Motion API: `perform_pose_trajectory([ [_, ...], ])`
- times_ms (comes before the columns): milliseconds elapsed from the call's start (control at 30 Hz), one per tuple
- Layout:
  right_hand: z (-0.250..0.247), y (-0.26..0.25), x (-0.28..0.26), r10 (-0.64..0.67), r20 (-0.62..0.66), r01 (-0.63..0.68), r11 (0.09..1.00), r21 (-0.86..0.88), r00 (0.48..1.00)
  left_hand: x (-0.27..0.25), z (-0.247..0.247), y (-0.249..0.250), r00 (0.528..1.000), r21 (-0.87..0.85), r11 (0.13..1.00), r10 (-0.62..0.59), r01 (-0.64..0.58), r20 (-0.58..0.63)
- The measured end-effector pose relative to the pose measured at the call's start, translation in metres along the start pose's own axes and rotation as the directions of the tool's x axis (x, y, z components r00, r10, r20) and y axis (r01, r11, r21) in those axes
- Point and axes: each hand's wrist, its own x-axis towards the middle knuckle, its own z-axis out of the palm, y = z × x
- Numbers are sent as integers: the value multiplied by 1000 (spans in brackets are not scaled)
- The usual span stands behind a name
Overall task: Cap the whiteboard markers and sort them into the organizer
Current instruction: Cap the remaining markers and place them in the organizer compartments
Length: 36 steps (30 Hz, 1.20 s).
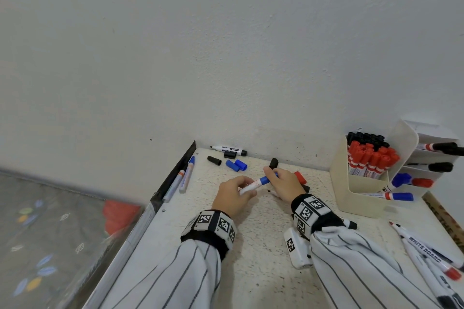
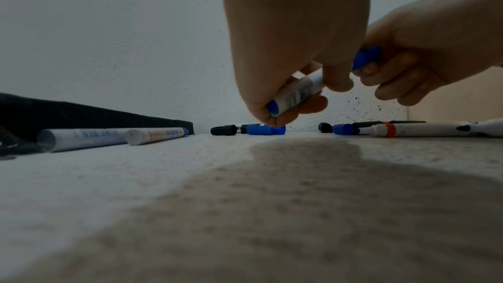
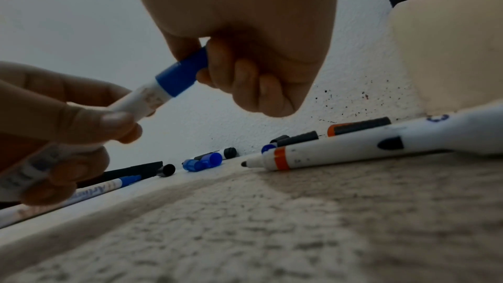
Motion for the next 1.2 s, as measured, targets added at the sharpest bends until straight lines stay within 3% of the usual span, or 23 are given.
perform_pose_trajectory([
  [133,-2,-1,0,-24,52,21,999,49,998,1,0,-3,999,55,998,16,-19,48],
  [300,-9,3,-2,-46,142,43,999,24,989,-1,1,-4,987,-76,996,46,-35,153],
  [500,-9,5,-4,-80,160,74,996,44,984,-3,0,4,976,-180,980,-42,82,216],
  [733,-1,3,-2,-100,71,98,995,30,992,-1,2,0,998,-96,995,-17,23,58],
  [1033,5,4,1,-82,-130,79,997,-26,988,5,-6,-4,969,212,961,-133,177,-207],
  [1200,7,10,1,-118,-134,124,992,38,984,2,-11,-9,928,395,851,-250,346,-275],
])
